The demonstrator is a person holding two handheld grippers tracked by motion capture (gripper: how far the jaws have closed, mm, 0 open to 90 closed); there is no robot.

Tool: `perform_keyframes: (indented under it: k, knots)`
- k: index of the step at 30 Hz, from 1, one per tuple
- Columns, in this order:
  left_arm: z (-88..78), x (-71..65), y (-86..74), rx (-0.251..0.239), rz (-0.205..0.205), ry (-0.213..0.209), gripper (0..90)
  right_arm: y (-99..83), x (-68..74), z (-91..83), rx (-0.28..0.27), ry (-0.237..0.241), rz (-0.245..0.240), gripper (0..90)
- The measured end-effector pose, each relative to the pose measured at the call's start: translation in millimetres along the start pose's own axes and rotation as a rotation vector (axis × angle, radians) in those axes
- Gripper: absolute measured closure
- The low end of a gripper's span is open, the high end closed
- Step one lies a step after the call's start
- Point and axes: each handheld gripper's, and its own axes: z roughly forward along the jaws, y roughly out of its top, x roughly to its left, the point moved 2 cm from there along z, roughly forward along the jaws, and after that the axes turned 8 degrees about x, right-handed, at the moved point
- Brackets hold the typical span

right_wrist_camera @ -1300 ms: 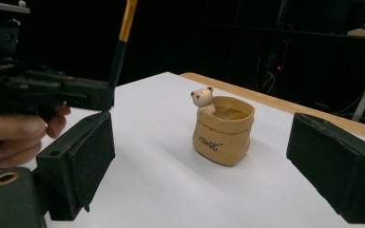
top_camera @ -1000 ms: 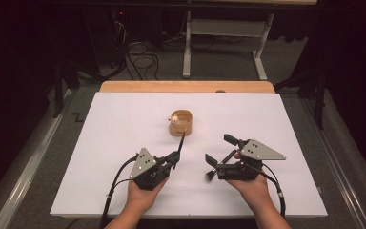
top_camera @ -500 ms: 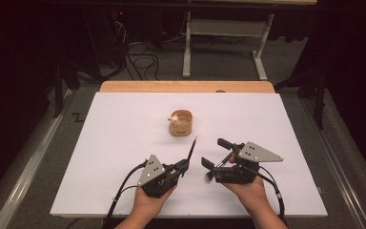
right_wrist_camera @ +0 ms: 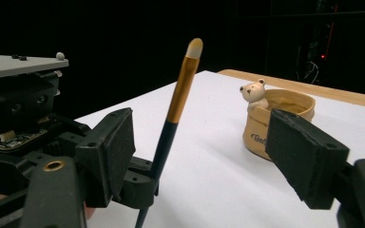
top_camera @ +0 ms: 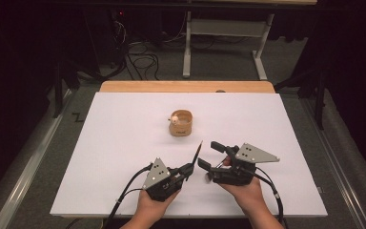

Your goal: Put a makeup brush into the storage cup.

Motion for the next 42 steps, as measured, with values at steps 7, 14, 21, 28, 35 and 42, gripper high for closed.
perform_keyframes:
  k: [7,14,21,28,35,42]
  knots:
    - [1.6,-1.7,-1.1,0.006,0.006,-0.003,83.8,-0.3,2.1,1.5,0.001,0.016,-0.001,29.8]
    - [2.9,-3.9,-1.7,0.008,0.005,-0.011,83.7,-0.6,4.2,3.2,-0.004,0.041,0.006,39.0]
    - [3.4,-6.0,-2.2,0.007,0.010,-0.015,83.8,-1.0,5.4,4.0,-0.006,0.058,0.018,44.8]
    - [4.8,-8.0,-3.8,0.011,0.021,-0.015,83.8,-2.1,5.3,4.9,-0.004,0.072,0.035,52.4]
    - [5.8,-8.5,-5.1,0.015,0.026,-0.014,83.7,-2.7,5.2,5.0,-0.004,0.087,0.054,58.3]
    - [6.9,-8.3,-6.5,0.019,0.028,-0.011,83.8,-5.2,2.6,6.1,0.000,0.100,0.077,64.2]
